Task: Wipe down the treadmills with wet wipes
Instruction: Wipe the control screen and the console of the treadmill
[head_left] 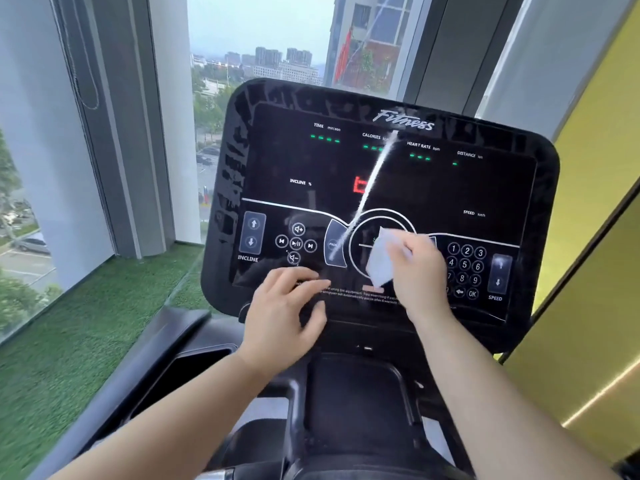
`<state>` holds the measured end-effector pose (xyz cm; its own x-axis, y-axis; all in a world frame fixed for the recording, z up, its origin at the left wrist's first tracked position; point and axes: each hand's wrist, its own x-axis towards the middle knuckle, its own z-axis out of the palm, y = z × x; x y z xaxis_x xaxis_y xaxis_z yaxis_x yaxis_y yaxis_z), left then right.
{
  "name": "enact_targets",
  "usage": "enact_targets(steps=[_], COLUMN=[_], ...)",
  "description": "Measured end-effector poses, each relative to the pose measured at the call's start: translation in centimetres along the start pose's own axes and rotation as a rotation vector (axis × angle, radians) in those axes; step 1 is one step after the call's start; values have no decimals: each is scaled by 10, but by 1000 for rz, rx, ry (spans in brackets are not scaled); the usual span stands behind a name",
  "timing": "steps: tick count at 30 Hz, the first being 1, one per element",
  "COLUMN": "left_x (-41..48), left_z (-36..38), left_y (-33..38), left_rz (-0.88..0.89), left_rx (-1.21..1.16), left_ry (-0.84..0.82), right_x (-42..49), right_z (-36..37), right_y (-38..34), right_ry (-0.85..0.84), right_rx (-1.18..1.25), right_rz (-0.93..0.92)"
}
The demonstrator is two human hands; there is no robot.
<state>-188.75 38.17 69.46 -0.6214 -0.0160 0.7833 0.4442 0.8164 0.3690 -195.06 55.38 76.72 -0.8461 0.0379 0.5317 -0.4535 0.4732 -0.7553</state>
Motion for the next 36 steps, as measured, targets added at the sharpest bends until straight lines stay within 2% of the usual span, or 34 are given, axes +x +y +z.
enact_targets(steps=[2,4,7,10,12,15,18,20,25,27,30,34,36], left_x=[7,12,11,5,1,-2,-2,-3,-5,-6,-8,-10,-11], left_z=[-5,-8,-10,-13,-14,-16,-19,-19,-15,-15,-17,-22,-23], left_y=[-13,-25,-37,-47,-53,-57,-56,-56,-51,-48,-45,-44,-44], left_rz=[-55,-140,-237,-281,-291,-277,-268,-261,-262,-267,-277,-331,-357], left_rx=[85,149,206,223,223,222,214,209,190,172,161,135,121], left_ry=[40,30,-12,-59,-89,-108,-118,-122,-155,-172,-165,-170,-172], right_x=[26,44,41,25,12,-3,-16,-23,-13,-6,3,11,26], right_z=[-10,-9,10,32,51,84,107,111,76,54,23,23,44], right_y=[2,12,29,34,28,19,8,6,33,47,66,40,17], right_ry=[157,224,155,182,182,78,-96,-215,-524,-507,-327,-113,-89], right_rx=[-166,-267,-331,-273,-330,-411,-377,-359,-542,-592,-559,-391,-370], right_rz=[-126,-141,-163,-187,-256,-346,-417,-548,-761,-803,-738,-343,-268])
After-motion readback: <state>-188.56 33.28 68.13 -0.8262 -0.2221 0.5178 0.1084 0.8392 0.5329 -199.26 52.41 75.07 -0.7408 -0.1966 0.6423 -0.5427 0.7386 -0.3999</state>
